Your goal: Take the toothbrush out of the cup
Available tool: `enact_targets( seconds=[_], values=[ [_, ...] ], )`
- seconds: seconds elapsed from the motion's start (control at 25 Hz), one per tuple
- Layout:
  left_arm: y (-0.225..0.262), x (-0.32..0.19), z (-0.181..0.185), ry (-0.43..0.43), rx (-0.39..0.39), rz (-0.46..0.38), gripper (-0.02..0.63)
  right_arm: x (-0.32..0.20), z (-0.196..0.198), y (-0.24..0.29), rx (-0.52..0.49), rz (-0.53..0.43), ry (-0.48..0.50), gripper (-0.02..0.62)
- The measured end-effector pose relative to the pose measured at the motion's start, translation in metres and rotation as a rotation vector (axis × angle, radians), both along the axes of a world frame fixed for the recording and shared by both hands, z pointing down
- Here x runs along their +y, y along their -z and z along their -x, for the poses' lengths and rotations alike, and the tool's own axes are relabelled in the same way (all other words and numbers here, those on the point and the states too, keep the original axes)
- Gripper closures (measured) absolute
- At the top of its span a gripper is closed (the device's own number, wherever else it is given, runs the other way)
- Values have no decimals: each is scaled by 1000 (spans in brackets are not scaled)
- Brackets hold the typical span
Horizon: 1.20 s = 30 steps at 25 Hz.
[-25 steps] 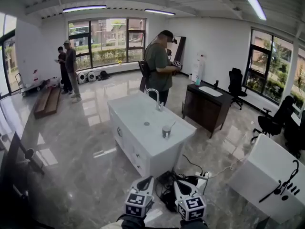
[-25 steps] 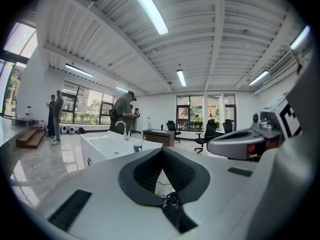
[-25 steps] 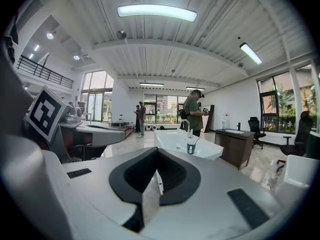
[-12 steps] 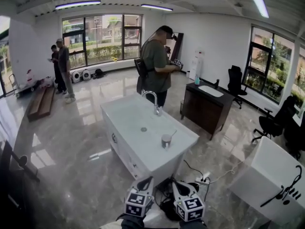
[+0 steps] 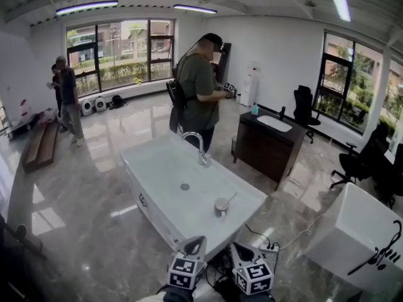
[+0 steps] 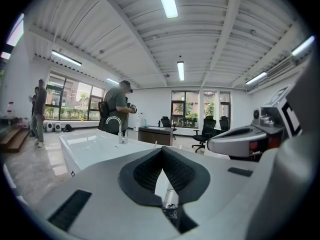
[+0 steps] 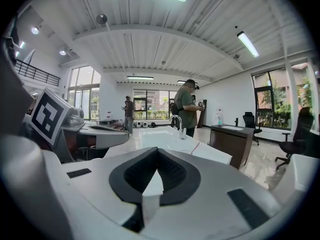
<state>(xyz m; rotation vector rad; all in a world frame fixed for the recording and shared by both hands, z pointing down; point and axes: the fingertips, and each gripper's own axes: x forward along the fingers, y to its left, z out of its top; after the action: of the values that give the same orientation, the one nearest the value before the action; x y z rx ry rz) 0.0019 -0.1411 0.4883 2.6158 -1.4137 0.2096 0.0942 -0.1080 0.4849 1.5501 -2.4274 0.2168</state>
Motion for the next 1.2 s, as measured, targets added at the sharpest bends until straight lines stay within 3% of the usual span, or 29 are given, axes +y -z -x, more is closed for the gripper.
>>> enact_targets(
  seconds=[0.28,0.68,1.2],
  values=[
    [-13,-51,-2,-18,-11,30,606,-59,-1,-7,-10,17,-22,597],
    [-30,-138,-23,12,-14,60,606,-153,-16,-19,-13,42,20,597],
    [-56,-185,-33,-42,-33,117,606,-200,-26,-50,-29,129,-31,597]
  ],
)
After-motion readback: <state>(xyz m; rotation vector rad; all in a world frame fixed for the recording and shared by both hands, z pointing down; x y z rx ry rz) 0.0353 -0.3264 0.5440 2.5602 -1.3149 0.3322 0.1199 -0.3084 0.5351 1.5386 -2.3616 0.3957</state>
